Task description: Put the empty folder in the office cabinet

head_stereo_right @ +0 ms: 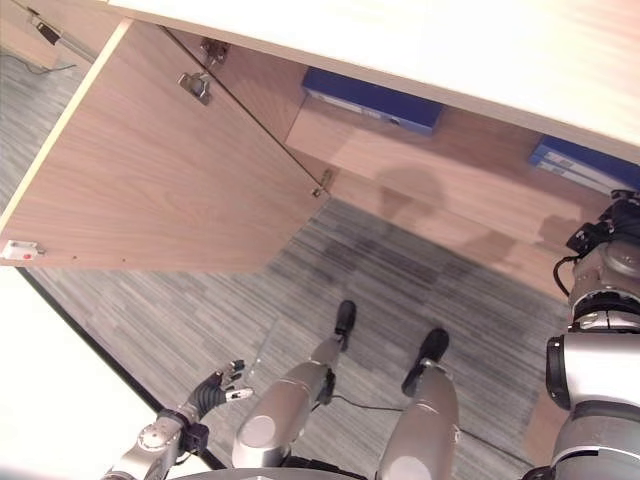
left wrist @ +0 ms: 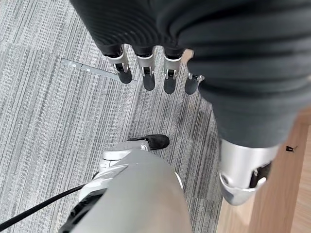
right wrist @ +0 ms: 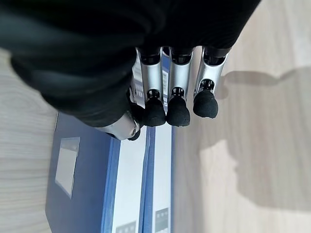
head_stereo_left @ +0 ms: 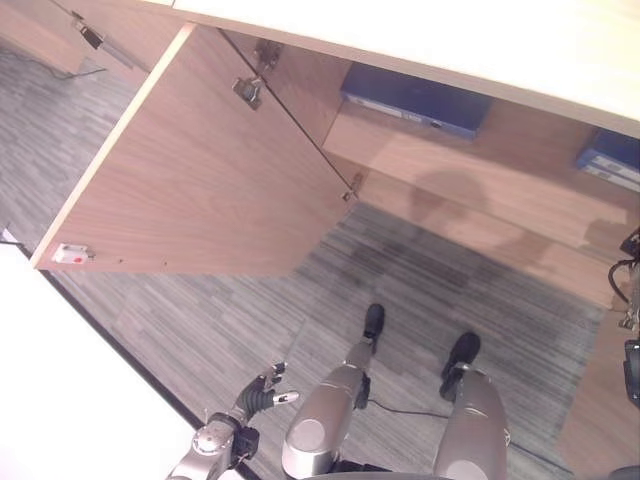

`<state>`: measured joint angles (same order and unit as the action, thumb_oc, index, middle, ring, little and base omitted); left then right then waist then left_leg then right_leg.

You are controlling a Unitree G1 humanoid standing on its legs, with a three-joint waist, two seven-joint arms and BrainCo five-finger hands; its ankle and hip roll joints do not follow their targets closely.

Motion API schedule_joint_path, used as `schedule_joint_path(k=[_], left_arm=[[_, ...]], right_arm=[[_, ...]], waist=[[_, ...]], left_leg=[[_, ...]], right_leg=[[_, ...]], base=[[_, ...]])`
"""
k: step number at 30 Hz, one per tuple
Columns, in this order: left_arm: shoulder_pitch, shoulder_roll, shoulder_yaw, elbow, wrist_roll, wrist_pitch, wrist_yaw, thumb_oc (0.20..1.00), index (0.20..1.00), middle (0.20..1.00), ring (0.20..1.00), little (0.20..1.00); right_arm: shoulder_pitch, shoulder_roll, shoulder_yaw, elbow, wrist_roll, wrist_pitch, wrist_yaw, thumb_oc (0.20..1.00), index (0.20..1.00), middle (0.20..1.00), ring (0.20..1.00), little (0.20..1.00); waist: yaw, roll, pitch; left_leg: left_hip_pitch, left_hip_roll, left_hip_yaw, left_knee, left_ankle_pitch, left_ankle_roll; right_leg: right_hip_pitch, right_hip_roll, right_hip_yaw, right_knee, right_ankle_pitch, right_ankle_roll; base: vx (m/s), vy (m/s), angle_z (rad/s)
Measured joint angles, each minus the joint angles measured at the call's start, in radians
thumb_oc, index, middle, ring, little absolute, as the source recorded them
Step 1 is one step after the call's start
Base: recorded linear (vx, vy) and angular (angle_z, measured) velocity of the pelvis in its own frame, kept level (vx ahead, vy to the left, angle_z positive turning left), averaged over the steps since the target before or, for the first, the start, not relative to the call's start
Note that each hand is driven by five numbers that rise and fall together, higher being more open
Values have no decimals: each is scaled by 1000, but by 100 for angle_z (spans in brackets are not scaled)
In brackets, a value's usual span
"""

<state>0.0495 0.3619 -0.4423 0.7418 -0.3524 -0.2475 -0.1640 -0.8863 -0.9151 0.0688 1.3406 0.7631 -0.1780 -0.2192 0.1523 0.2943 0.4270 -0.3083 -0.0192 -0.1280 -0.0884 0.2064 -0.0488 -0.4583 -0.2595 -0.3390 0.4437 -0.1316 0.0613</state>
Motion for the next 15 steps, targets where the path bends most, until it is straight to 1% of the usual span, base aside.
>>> schedule_joint_path(k=[2, 11, 15], left_arm=[[-1, 0, -8, 0, -16, 0, 0, 1000, 1000, 1000, 1000, 1000], [1, 0, -11, -6, -16, 0, -1, 1000, 1000, 1000, 1000, 1000], [1, 3, -13, -7, -16, 0, -1, 1000, 1000, 1000, 1000, 1000]], right_arm=[[-3, 0, 5, -1, 0, 1, -5, 200, 200, 200, 200, 200], [-6, 3, 8, 3, -1, 16, -13, 200, 200, 200, 200, 200], [-73, -2, 17, 39, -8, 23, -18, 200, 200, 200, 200, 200]], waist=[[-2, -1, 1], [2, 0, 0], [2, 0, 0]], left_leg=[[-4, -8, -1, 0, 0, -1], [-31, -13, -1, 0, 4, -6], [-35, -14, 0, 0, 6, -8]], right_leg=[[-16, -13, 3, 24, -16, -2], [-64, -26, 8, 68, -37, -8], [-75, -27, 13, 77, -42, -8]], base=[[-7, 12, 5], [-3, 0, 1], [0, 0, 0]])
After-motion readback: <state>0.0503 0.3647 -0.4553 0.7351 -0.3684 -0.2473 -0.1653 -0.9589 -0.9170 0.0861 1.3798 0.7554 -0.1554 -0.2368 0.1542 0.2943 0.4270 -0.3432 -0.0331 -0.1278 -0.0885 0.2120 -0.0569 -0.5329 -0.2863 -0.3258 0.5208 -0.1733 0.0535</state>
